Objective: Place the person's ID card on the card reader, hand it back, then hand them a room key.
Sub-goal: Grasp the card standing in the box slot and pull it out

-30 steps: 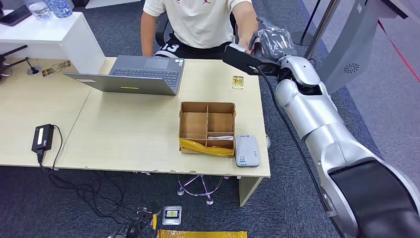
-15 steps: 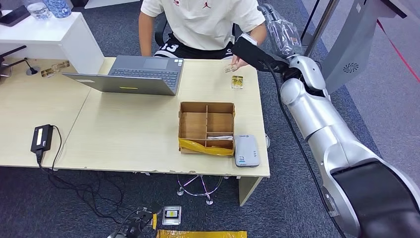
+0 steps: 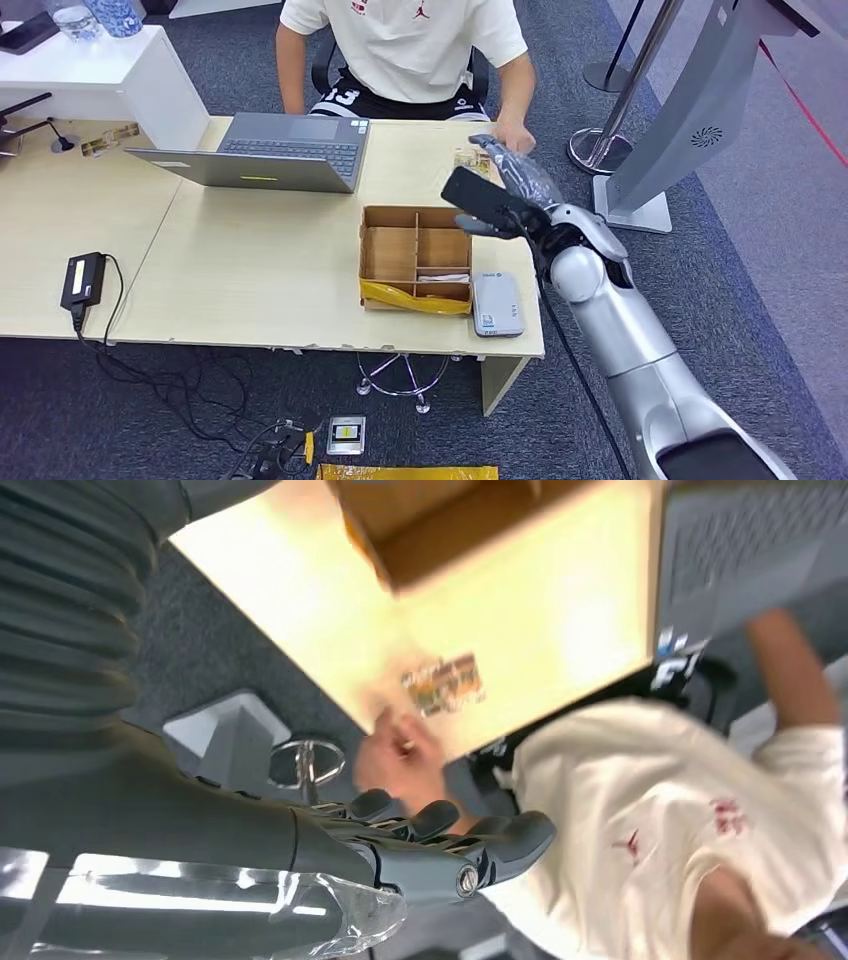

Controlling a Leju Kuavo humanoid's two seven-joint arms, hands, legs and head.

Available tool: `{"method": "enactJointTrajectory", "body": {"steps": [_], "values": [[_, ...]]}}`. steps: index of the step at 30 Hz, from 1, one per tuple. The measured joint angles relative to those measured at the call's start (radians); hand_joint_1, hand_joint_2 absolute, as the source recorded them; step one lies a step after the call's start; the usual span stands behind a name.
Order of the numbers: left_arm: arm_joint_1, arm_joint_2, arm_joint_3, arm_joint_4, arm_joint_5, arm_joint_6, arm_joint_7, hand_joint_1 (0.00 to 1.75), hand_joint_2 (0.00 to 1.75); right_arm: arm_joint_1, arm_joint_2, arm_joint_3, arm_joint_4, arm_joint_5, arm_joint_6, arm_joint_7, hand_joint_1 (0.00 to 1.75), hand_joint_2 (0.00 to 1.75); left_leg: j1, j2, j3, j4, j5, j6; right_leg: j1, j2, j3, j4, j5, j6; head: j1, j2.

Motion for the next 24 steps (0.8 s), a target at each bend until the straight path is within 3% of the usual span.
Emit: {"method": "enactJointTrajectory", "body": {"steps": [10, 24], "values": [[0.002, 0.016, 0.0, 0.0, 0.021, -0.022, -0.018, 0.0, 1.75, 0.143, -0.032, 0.058, -0.257, -0.027, 0.12, 0.005, 0.0, 1.75, 0.0, 0.002, 0.0, 0.0, 0.0, 0.0, 0.0, 0.001, 0.0, 0.0, 0.0, 0.0, 0.0, 0.0], [0.008, 0.023, 0.0, 0.0, 0.032, -0.026, -0.004, 0.0, 1.75, 0.257, -0.05, 0.117, -0.284, 0.015, 0.084, -0.065, 0.0, 1.75, 0.0, 0.001, 0.0, 0.0, -0.001, 0.0, 0.0, 0.001, 0.0, 0.0, 0.0, 0.0, 0.0, 0.0]]}}
